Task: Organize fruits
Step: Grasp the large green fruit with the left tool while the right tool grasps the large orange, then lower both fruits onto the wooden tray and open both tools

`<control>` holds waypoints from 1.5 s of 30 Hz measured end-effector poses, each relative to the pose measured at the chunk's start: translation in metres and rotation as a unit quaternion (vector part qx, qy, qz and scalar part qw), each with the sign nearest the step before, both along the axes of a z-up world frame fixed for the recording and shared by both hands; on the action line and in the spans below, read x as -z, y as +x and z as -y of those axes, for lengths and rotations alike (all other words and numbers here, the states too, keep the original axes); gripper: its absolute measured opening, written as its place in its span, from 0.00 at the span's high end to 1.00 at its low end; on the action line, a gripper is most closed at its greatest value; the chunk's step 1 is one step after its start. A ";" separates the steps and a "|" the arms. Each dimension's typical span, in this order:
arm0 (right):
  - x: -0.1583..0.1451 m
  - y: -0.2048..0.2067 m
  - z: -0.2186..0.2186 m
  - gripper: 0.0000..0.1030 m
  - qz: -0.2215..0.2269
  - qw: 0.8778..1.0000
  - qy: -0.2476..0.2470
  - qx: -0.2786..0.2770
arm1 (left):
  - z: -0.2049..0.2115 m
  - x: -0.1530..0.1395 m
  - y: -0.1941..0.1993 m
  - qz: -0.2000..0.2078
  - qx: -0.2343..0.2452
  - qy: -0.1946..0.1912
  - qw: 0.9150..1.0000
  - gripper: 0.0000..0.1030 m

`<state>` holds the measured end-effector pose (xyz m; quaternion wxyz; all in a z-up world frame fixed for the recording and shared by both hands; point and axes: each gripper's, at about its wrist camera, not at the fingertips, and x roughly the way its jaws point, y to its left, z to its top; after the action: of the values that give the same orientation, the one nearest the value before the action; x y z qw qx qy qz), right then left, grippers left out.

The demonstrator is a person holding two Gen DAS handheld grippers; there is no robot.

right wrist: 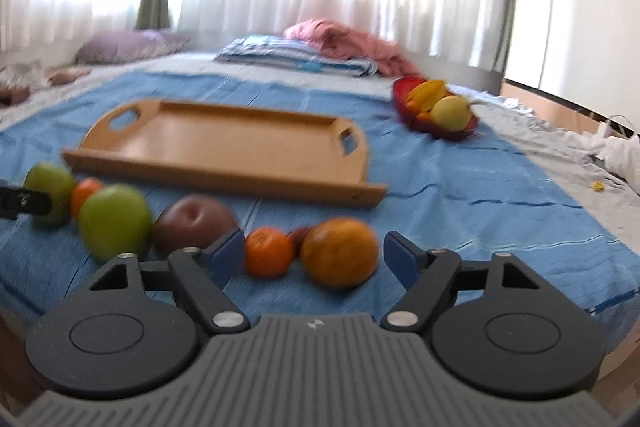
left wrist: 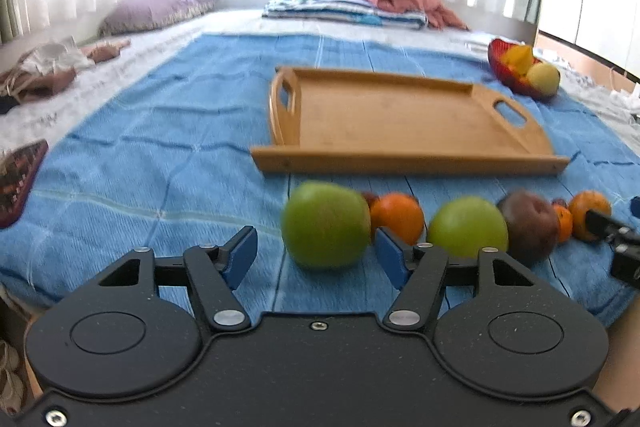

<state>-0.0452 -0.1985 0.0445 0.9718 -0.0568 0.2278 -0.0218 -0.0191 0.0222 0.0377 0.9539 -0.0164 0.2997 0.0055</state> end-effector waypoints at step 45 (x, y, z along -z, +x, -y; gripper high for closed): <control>-0.015 0.149 0.023 0.47 -0.047 0.996 0.070 -0.010 | -0.003 -0.019 0.149 0.009 -0.021 -0.050 0.998 0.48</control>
<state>0.1034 -0.2218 0.0591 0.9617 0.0079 0.2740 0.0070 0.1299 0.0255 0.0565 0.9541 -0.0707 0.2908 0.0100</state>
